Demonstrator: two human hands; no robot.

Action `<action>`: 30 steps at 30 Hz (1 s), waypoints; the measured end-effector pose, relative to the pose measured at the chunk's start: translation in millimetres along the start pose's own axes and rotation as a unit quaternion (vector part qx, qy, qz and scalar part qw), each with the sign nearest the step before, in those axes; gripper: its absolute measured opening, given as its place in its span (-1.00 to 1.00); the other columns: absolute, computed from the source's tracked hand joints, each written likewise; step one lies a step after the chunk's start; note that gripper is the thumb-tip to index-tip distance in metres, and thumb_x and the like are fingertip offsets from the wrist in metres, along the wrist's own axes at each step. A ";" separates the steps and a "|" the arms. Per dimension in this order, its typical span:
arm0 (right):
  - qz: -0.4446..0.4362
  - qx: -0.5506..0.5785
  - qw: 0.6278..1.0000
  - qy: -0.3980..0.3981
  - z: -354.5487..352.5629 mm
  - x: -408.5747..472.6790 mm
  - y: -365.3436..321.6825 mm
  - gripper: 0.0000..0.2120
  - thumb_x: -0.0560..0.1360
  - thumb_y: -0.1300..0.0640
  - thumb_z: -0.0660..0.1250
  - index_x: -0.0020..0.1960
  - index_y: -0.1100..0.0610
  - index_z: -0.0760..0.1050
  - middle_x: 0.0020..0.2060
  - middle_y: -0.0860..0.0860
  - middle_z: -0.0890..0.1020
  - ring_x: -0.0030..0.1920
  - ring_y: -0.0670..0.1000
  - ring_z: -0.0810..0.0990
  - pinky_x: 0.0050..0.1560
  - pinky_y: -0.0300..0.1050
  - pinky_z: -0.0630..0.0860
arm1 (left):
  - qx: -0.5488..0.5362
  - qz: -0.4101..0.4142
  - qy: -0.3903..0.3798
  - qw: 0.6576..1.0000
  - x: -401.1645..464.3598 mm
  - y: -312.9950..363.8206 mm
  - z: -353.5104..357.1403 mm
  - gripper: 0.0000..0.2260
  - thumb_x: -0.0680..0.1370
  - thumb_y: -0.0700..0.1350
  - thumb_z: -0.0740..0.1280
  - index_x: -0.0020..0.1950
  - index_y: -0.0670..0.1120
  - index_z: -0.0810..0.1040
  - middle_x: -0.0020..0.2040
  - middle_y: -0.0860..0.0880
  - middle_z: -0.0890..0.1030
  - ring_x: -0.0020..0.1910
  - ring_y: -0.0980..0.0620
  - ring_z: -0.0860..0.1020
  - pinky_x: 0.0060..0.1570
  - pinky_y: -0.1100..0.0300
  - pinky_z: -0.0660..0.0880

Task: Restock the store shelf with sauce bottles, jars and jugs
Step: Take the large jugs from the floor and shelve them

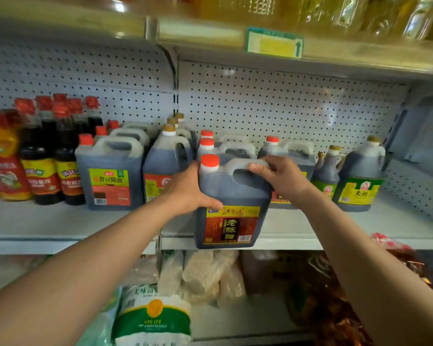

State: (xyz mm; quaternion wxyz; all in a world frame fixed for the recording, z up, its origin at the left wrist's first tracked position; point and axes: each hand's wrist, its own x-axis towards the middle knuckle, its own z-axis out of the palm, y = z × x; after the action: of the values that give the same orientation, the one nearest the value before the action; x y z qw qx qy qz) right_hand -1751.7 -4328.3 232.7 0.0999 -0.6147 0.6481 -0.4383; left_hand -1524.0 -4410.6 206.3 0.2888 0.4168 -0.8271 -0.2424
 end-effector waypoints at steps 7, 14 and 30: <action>0.031 -0.085 0.995 -0.034 -2.4 2.5 -9.5 -0.54 0.49 -0.19 0.41 0.20 0.12 0.47 0.00 0.03 0.57 0.02 0.04 0.53 -0.10 -0.10 0.37 | 0.003 -0.009 -0.007 1.000 9.7 0.7 -2.6 -0.05 0.12 0.09 0.69 0.42 0.05 0.33 0.33 0.01 0.54 0.27 -0.05 0.52 0.19 0.07 0.49; -0.083 -0.282 0.955 -0.048 19.7 -20.3 -10.7 0.31 0.13 -0.10 0.71 0.60 -0.05 -0.09 0.58 0.07 0.01 0.55 0.19 0.19 0.45 0.06 0.34 | 0.070 0.007 -0.001 0.998 6.2 6.3 -4.8 0.08 0.10 0.18 0.67 0.48 0.02 0.19 0.44 -0.05 0.39 0.39 -0.10 0.41 0.28 -0.05 0.45; -0.112 -0.313 0.942 -0.033 18.9 -2.4 -10.2 0.24 0.08 -0.08 0.72 0.56 0.09 0.11 0.44 0.05 0.25 0.38 0.19 0.32 0.36 0.07 0.42 | 0.424 0.196 0.058 0.882 15.4 35.1 11.6 0.29 0.10 0.30 0.60 0.59 -0.14 -0.06 0.44 -0.06 0.28 0.47 -0.12 0.18 0.55 -0.11 -0.10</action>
State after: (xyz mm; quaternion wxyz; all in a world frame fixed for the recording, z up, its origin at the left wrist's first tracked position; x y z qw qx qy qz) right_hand -1731.2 -4333.2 227.5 -0.1264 -0.6975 0.6760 -0.2012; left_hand -1558.7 -4402.7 224.8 0.1735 0.3426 -0.8972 0.2181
